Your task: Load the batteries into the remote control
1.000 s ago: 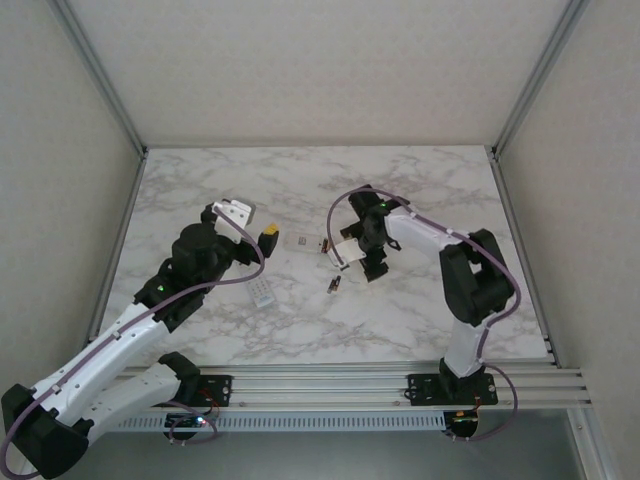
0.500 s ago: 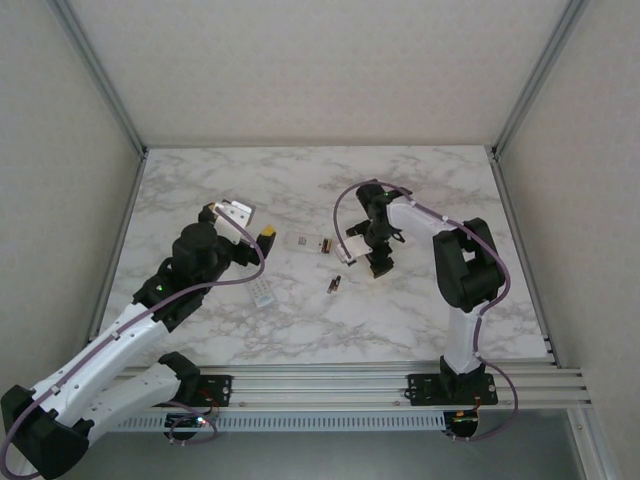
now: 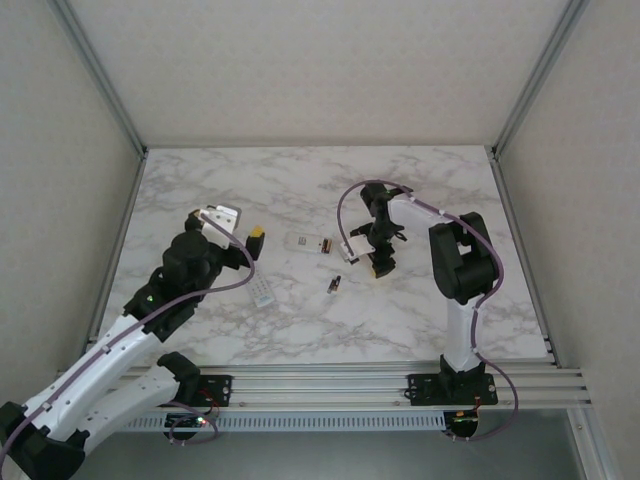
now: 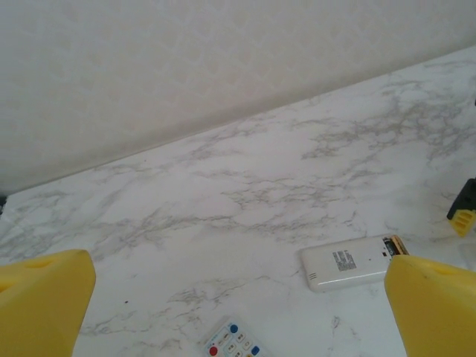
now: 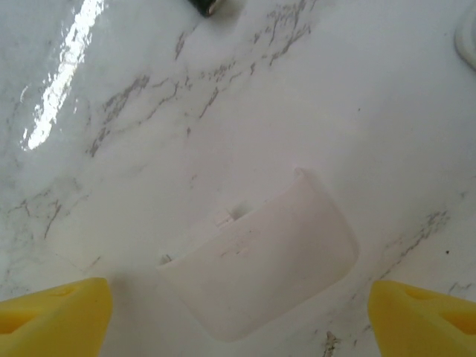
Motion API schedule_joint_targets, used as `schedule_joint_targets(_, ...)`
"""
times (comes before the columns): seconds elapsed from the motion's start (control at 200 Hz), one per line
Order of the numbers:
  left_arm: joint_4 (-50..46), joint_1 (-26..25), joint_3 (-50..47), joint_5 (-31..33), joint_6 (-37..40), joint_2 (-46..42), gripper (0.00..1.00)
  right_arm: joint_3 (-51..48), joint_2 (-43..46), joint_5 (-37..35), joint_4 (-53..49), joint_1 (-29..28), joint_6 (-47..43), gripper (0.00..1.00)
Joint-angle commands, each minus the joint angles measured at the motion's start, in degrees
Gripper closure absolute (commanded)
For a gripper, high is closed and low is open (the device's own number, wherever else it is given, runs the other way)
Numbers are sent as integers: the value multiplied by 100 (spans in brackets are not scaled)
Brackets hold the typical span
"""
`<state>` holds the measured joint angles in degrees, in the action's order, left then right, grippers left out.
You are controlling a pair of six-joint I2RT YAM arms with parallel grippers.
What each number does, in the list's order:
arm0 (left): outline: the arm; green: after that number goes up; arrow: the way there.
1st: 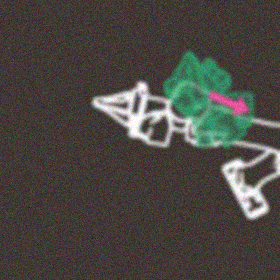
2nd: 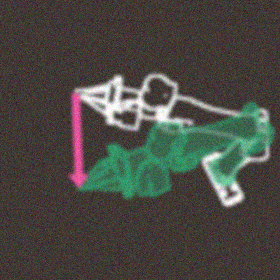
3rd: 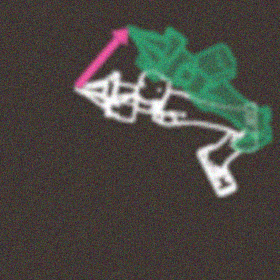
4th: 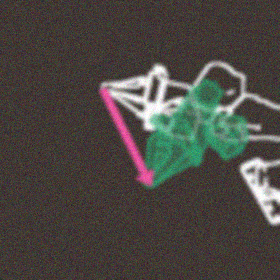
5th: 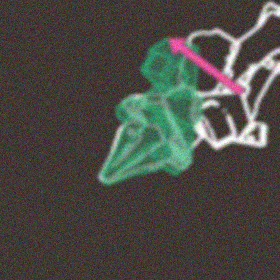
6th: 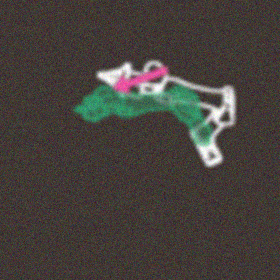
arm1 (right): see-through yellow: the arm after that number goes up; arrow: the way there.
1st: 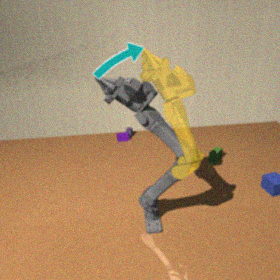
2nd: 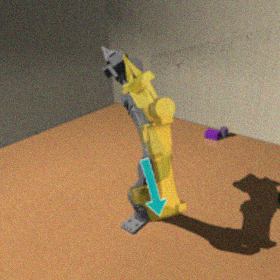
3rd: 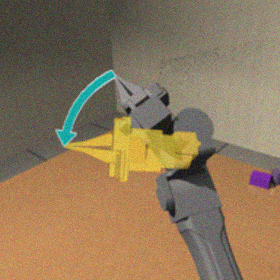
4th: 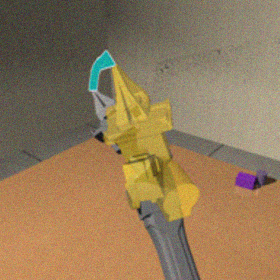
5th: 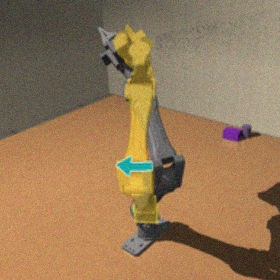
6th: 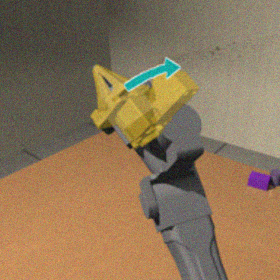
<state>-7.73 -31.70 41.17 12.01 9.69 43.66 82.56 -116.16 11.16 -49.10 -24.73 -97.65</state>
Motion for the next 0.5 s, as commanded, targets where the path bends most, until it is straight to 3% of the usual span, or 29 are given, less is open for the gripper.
schedule_joint_targets(0.0, -200, 59, -189, 279, -318, -228, 0, 86, -152, 23, -80, 33, -174, 12)
schedule_joint_targets(0.23, -340, 59, -364, 327, -766, -558, 0, 596, -455, 298, -294, 30, -342, 19)
schedule_joint_targets(0.496, -509, 59, -415, 416, -707, -757, 0, 511, -556, 459, -460, -143, -302, 24)
